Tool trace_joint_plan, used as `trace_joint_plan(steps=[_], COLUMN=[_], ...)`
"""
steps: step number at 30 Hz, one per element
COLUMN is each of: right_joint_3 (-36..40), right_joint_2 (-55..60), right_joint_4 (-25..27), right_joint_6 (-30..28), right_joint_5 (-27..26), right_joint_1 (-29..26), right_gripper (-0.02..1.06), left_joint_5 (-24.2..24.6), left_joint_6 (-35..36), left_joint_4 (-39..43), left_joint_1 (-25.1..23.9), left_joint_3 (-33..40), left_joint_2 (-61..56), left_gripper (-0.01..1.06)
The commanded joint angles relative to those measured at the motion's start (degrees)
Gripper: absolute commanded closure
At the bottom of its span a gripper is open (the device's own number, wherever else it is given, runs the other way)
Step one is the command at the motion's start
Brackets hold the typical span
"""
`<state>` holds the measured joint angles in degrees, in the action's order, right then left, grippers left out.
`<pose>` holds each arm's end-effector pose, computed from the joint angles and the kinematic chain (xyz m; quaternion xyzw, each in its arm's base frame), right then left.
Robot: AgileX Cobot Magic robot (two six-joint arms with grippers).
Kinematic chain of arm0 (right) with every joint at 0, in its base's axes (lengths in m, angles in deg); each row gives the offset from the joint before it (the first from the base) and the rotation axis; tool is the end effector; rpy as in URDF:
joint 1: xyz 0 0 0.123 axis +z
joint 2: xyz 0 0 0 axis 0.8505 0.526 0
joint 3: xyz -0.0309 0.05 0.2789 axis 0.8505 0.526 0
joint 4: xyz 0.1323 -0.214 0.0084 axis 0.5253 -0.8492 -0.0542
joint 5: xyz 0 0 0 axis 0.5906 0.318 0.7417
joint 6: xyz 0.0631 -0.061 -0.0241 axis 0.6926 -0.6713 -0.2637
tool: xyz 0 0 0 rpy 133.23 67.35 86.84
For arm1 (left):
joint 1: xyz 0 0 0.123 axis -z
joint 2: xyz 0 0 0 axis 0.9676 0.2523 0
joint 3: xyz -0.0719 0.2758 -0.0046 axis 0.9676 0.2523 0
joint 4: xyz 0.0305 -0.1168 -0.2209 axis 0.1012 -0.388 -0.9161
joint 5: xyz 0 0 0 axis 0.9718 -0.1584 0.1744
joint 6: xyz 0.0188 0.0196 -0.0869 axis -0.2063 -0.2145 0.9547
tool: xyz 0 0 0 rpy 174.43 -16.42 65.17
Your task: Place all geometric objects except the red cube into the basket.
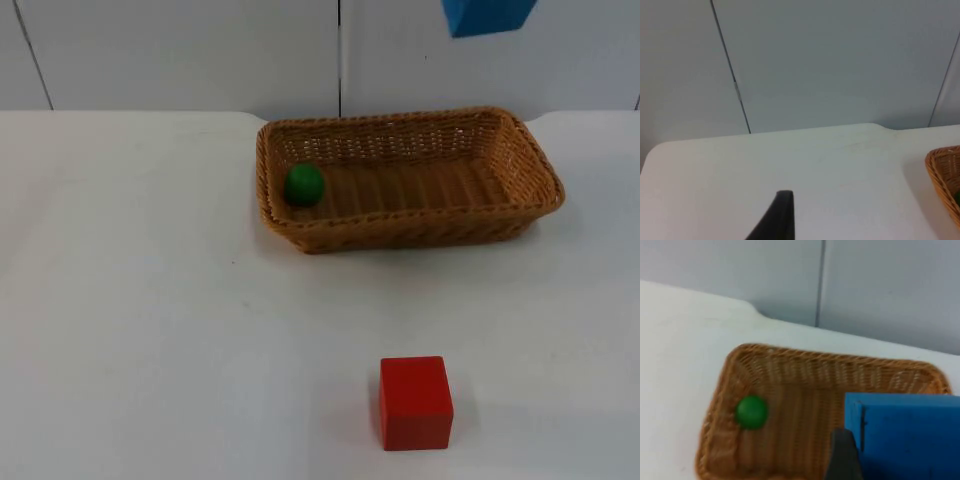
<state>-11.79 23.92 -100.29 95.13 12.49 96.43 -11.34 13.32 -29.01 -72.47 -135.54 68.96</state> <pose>0.3176 0.2023 0.3089 -0.0900 0.8697 0.0300 0.4843 0.2267 -0.0136 0.3731 0.0377 0.8382 -0.0171 0.5437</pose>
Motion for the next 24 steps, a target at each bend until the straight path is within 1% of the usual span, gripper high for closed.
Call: trace_joint_plan(steps=[1,2,4,6,7,9,10,11,12,15,16,17,18,19,21,24], right_joint_3=[-0.24,-0.24,-0.24,-0.24,-0.24,-1.25,-3.37,-5.34,-5.34,-11.49,-14.22,-14.22,-15.95,-17.59,-21.32,-23.13], right_joint_2=[2.08,2.08,4.35,7.68,7.68,11.53,15.10,17.61,17.61,24.27,26.00,26.00,27.88,29.64,33.31,35.70], right_joint_4=[-1.23,-1.23,-1.11,-1.29,-1.29,-1.40,-1.40,-1.15,-1.15,-0.49,1.30,1.30,2.85,4.49,9.22,10.55], right_joint_6=[0.98,0.98,2.26,2.27,2.27,1.65,-0.47,-1.38,-1.38,-2.62,-3.21,-3.21,-4.35,-5.88,-10.70,-11.32], right_joint_5=[-4.65,-4.65,-6.82,-8.19,-8.19,-8.52,-8.52,-8.52,-8.52,-8.41,-8.33,-8.33,-7.99,-7.52,-6.18,-5.44], right_joint_1=[-3.87,-3.87,-6.57,-8.86,-8.86,-10.04,-10.31,-10.31,-10.31,-10.31,-10.39,-10.39,-10.39,-10.39,-10.39,-10.39], right_gripper=[0.90,0.90,0.90,0.90,0.90,0.90,0.90,0.90,0.90,0.90,0.90,0.90,0.90,0.90,0.90,0.90], left_joint_5=[-1.16,-1.16,-1.16,-1.16,-1.16,-1.16,-1.14,-1.14,-1.14,-1.14,-1.14,-1.14,-1.14,-1.14,-1.14,-1.14], left_joint_6=[0.26,0.26,0.26,0.26,0.26,0.26,0.26,0.26,0.26,0.26,0.26,0.26,0.26,0.26,0.26,0.26], left_joint_4=[0.11,0.11,0.11,0.11,0.11,0.11,0.34,0.32,0.32,1.04,1.21,1.21,1.20,1.20,1.43,2.65], left_joint_1=[-0.22,-0.22,-0.22,-0.22,-0.22,-0.22,-0.22,-0.22,-0.22,-0.22,-0.22,-0.22,-0.22,-0.22,-0.22,-0.22], left_joint_3=[0.26,0.26,0.26,0.26,0.26,0.26,0.26,0.26,0.26,0.26,0.26,0.26,0.26,0.26,0.26,0.26], left_joint_2=[-0.29,-0.29,-0.29,-0.29,-0.29,-0.29,-0.29,-0.18,-0.18,-0.03,0.06,0.06,0.33,0.44,0.46,0.46], left_gripper=[0.00,0.00,0.00,0.00,0.00,0.00,0.00,0.00,0.00,0.00,0.00,0.00,0.00,0.00,0.00,0.00])
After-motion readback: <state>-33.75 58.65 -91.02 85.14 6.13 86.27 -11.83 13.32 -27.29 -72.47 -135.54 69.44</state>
